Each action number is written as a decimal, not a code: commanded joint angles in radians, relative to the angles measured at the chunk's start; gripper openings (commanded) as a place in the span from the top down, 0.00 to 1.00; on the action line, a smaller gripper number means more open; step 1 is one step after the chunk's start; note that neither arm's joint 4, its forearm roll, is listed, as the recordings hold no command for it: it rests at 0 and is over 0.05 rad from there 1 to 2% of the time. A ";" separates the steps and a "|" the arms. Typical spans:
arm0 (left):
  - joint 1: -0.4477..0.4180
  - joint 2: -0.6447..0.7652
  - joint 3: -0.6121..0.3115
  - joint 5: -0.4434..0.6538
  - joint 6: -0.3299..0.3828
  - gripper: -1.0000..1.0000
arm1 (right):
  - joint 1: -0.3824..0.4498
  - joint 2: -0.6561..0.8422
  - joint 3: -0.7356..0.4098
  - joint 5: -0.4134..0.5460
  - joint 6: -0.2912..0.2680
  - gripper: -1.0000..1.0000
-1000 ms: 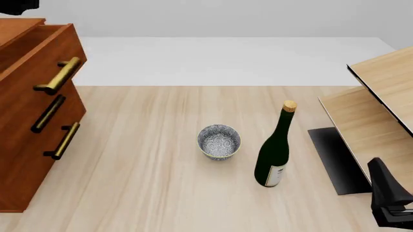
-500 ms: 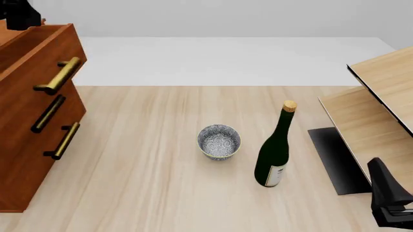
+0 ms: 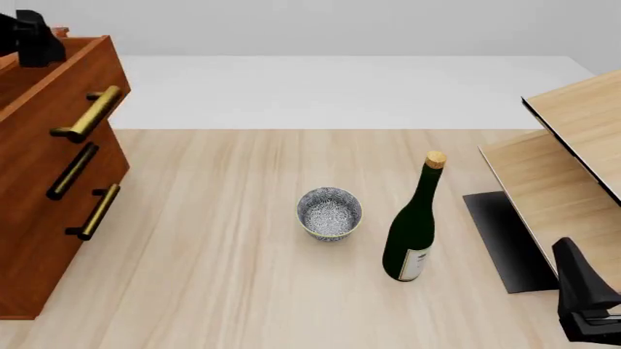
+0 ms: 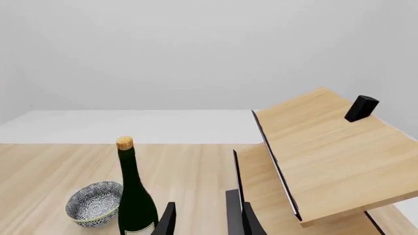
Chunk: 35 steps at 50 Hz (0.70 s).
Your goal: Close the bottom drawer of the cabinet and open the top drawer.
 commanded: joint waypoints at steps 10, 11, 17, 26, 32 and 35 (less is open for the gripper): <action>0.003 -0.025 0.089 -0.021 -0.035 0.00 | 0.000 0.000 0.000 0.000 -0.001 0.00; 0.004 -0.025 0.093 -0.023 -0.036 0.00 | 0.000 -0.001 0.001 0.000 -0.001 0.00; 0.002 -0.018 0.126 -0.044 -0.044 0.00 | -0.001 0.000 0.000 0.000 -0.002 0.00; 0.004 -0.009 0.153 -0.060 -0.055 0.00 | 0.001 -0.001 0.002 -0.001 -0.003 0.00; 0.000 -0.005 0.172 -0.071 -0.058 0.00 | 0.002 -0.001 0.004 -0.002 -0.004 0.00; -0.005 -0.002 0.177 -0.074 -0.062 0.00 | 0.001 -0.001 0.004 -0.002 -0.004 0.00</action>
